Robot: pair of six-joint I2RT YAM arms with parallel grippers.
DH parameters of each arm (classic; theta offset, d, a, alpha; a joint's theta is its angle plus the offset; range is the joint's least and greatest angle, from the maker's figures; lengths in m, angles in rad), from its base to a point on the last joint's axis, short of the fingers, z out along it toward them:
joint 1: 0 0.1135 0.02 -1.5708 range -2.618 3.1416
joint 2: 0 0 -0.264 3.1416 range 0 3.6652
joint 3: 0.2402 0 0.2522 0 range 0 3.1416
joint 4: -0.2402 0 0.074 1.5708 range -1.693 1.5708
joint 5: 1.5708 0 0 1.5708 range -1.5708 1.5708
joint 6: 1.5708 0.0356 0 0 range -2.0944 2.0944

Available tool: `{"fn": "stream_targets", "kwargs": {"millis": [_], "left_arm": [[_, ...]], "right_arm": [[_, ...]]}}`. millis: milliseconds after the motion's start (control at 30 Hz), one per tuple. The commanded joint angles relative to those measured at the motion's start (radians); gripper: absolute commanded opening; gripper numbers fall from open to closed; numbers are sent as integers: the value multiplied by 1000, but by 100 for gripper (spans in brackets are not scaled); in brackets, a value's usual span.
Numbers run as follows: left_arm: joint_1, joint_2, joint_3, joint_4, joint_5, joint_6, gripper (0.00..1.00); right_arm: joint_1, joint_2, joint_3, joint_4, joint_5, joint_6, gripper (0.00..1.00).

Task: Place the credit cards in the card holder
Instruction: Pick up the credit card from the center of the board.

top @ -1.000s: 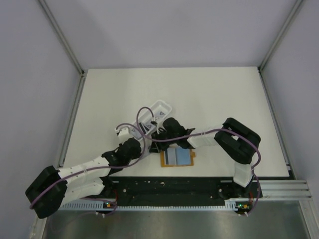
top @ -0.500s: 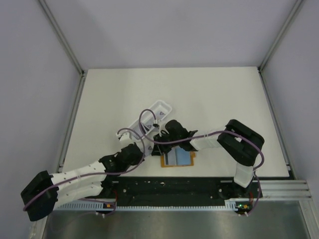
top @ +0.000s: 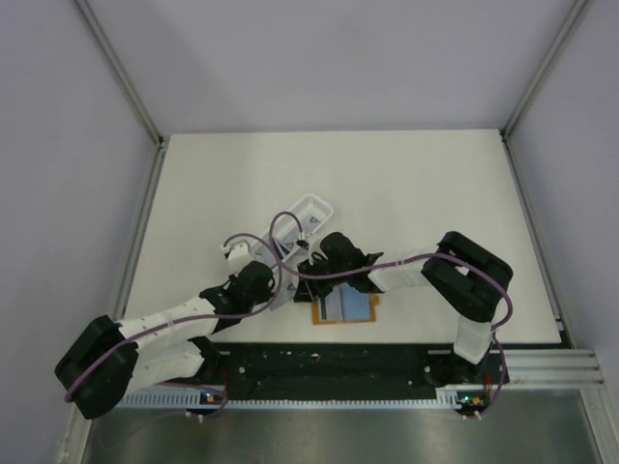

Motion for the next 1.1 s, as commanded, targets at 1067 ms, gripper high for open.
{"fn": "stream_targets", "kwargs": {"millis": [1067], "left_arm": [[-349, -25, -56, -184, 23, -333, 0]], "right_arm": [[17, -64, -67, -53, -75, 13, 33]]}}
